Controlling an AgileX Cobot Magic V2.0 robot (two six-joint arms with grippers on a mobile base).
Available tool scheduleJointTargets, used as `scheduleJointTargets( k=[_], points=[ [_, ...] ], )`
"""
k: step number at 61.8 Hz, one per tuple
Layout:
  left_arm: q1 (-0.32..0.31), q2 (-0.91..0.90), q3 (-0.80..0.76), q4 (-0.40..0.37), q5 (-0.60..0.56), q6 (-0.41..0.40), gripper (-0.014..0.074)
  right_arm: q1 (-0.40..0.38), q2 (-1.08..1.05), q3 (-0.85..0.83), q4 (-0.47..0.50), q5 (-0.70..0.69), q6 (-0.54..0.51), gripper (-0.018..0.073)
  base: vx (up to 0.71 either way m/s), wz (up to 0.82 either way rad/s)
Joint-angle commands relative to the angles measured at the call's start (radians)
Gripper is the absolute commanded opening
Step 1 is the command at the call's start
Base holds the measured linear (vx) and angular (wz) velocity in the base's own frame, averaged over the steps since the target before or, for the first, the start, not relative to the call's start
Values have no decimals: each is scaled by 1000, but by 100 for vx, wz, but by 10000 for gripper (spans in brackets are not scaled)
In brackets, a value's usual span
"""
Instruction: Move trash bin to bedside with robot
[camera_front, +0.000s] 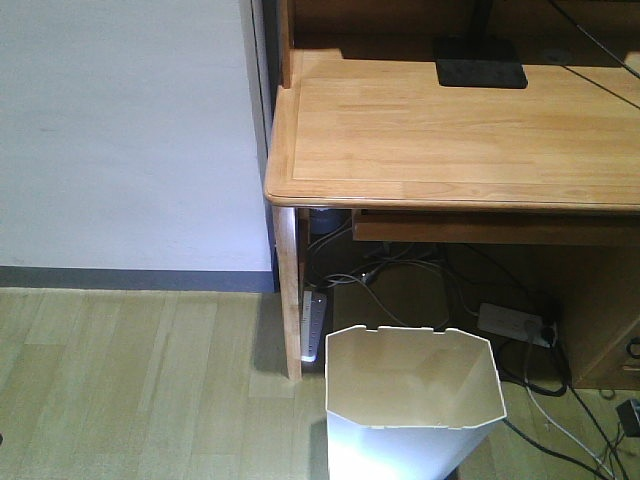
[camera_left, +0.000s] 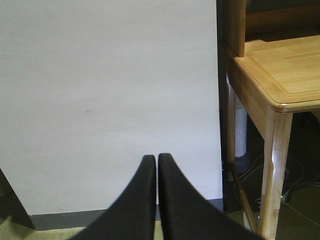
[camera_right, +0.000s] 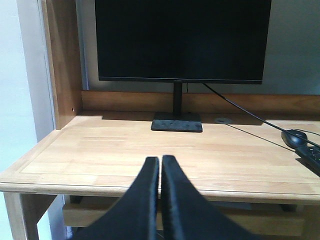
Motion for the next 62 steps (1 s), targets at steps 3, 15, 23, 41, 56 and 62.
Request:
scheduleJointTargets(
  k=[3,15,23,41,56,62],
  points=[
    [-6,-9,28,-4,-74,-8,-6,2,-12,18,-12,-69,-5,-11,0,0],
    [-6,-9,28,-4,-74,-8,-6,2,-12,16,-25,-140,-41,-11,0,0],
    [-6,-9,28,-4,-74,-8,-6,2,-4,-21,-19,-125,-35,-11,0,0],
    [-6,-9,28,-4,-74,-8,-6,2,269,-249,-17,69,-32,-11,0,0],
    [-6,-9,28,-4,-74,-8,-6,2,538,-421,31,361,-31,-11,0,0],
    [-6,-9,28,-4,-74,-8,-6,2,607,-434,31,436,-32,-11,0,0]
  ],
)
